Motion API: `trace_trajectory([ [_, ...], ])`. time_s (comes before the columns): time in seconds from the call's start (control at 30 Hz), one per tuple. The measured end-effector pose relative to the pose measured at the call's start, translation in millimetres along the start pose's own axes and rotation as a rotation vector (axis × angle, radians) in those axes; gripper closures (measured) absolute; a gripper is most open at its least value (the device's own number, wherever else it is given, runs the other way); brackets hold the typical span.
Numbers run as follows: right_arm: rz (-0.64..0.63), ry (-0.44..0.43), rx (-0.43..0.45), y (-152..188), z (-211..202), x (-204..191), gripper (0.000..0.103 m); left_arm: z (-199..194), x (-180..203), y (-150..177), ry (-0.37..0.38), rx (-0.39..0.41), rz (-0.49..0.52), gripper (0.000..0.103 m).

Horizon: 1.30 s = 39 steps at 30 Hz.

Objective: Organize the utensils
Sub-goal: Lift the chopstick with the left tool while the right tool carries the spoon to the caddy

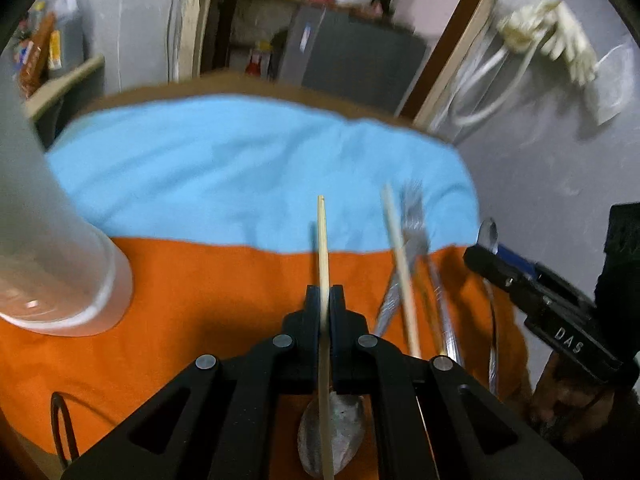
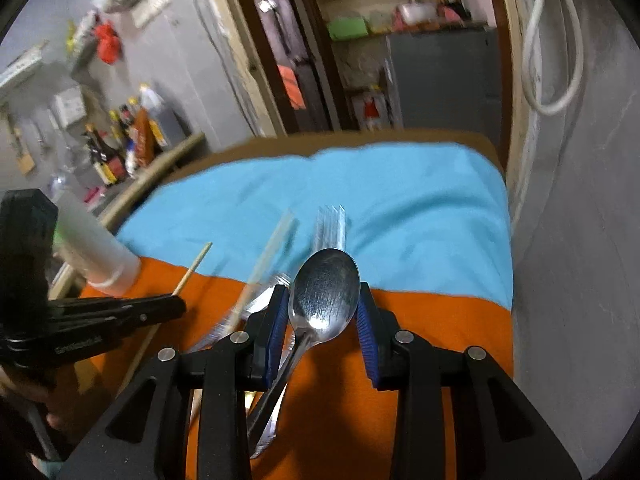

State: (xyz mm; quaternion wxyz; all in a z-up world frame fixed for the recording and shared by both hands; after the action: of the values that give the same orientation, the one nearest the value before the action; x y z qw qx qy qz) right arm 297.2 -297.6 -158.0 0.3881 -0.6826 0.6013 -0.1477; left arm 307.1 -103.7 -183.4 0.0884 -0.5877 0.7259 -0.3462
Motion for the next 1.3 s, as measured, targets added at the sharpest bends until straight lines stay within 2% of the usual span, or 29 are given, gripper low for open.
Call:
trace_trajectory([
  [0.13, -0.058, -0.028, 0.096, 2, -18, -14, 0.073, -25, 2, 0, -0.005, 0.123, 0.013, 0.101],
  [0.17, -0.074, -0.031, 0.122, 2, -23, -18, 0.073, -26, 12, -1, -0.004, 0.143, 0.008, 0.101],
  [0.37, -0.091, -0.045, 0.234, -5, -40, -29, 0.073, -61, 21, -9, -0.029, 0.3, 0.015, 0.101],
  [0.57, -0.119, -0.052, 0.376, -29, -63, -54, 0.073, -97, 26, -26, -0.05, 0.447, 0.024, 0.101],
  [0.73, -0.145, -0.093, 0.511, -60, -79, -89, 0.073, -134, 12, -46, -0.062, 0.553, 0.001, 0.101],
  [0.87, -0.173, -0.143, 0.609, -83, -85, -124, 0.073, -172, -11, -57, -0.08, 0.645, -0.007, 0.101],
  [1.0, -0.201, -0.19, 0.686, -102, -86, -161, 0.073, -210, -49, -67, -0.106, 0.734, -0.036, 0.101],
  [1.17, -0.217, -0.218, 0.759, -114, -75, -204, 0.073, -242, -120, -71, -0.106, 0.826, -0.17, 0.101],
  [1.3, -0.208, -0.203, 0.793, -111, -58, -227, 0.072, -243, -180, -71, -0.105, 0.859, -0.28, 0.101],
])
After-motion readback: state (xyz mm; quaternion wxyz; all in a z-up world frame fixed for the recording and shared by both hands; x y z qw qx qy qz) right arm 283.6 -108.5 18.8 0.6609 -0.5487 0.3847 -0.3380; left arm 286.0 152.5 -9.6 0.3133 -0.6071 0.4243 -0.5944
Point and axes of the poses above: each gripper's, at about its wrist camera, not at the fingertips, and z roughly the way its jaws point, x to its right, y to its underside, the point moved 3 cm from there along z, roughly the way its jaws point, and after that the axes turned 2 degrees about z, right-handed, at the moved point
